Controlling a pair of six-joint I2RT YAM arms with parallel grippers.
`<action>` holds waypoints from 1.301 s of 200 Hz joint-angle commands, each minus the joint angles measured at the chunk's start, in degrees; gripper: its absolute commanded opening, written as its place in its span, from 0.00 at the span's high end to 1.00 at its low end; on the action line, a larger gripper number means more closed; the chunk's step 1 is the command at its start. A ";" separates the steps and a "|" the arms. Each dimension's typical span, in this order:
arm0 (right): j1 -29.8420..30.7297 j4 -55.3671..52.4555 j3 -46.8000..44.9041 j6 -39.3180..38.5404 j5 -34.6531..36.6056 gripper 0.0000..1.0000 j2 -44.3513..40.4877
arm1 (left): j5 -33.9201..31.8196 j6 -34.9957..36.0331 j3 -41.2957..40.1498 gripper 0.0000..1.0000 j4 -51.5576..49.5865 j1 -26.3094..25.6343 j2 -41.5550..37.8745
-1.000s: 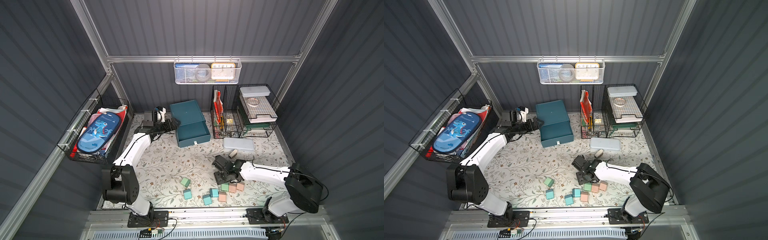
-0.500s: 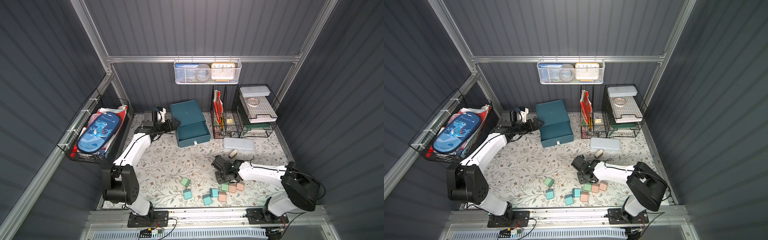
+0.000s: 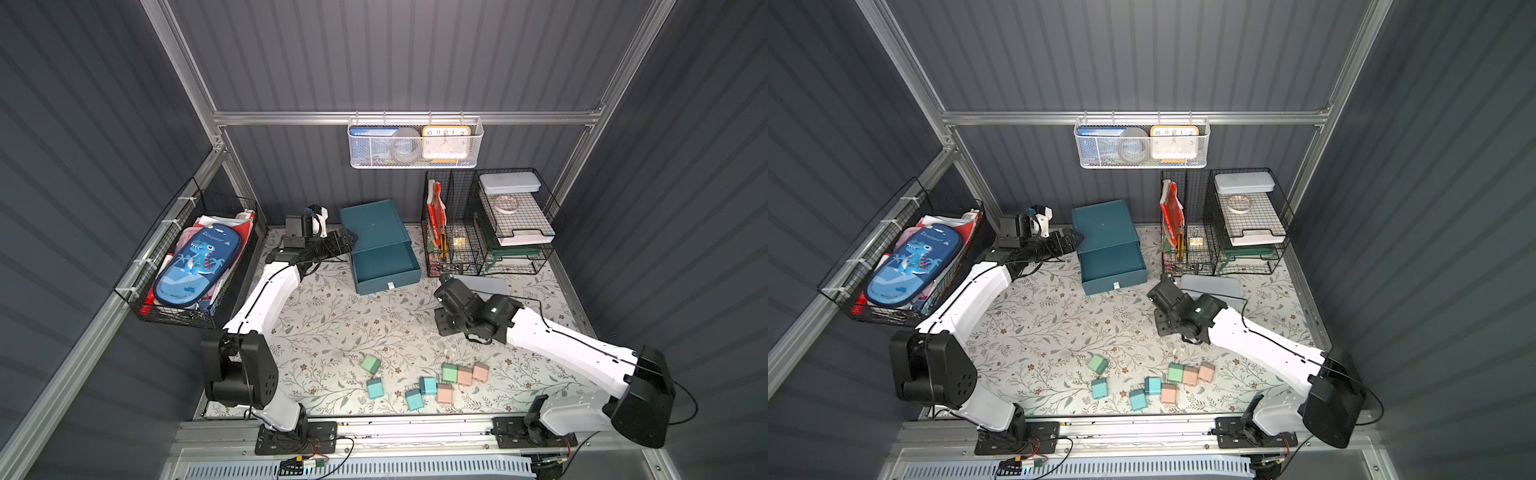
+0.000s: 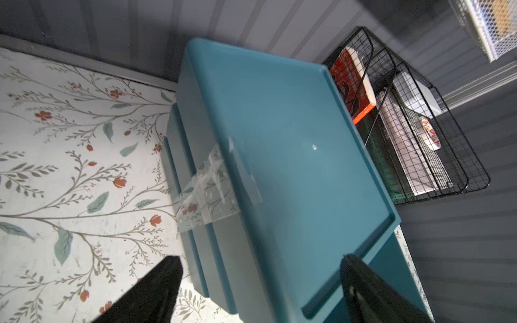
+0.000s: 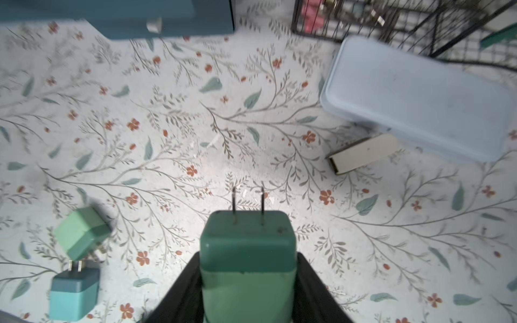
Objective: Place the plugs into the drawer by color
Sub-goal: Place the plug in the drawer.
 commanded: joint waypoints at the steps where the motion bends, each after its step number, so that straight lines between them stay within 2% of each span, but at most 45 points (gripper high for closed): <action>1: -1.98 -5.22 7.91 -3.32 -0.58 0.63 -0.19 | -2.06 1.72 3.58 0.06 -3.07 -0.36 1.44; 22: -3.72 -8.87 18.26 -5.90 -2.78 0.64 4.00 | -2.21 1.80 4.06 0.07 -3.44 -0.36 3.11; 75: -4.31 -16.09 44.65 -12.66 -5.80 0.63 20.59 | -2.42 1.82 3.61 0.09 -2.86 -1.42 6.04; 118: -4.40 -19.12 59.00 -14.22 -7.66 0.62 32.65 | -3.20 2.83 3.19 0.13 -2.87 -1.42 6.67; 193: -6.00 -22.22 66.29 -14.02 -10.35 0.59 44.28 | -2.72 3.73 2.04 0.15 -2.43 -1.42 5.75; 260: -6.76 -23.08 68.72 -13.08 -7.27 0.54 48.49 | -2.09 3.80 2.04 0.15 -2.17 -1.42 5.48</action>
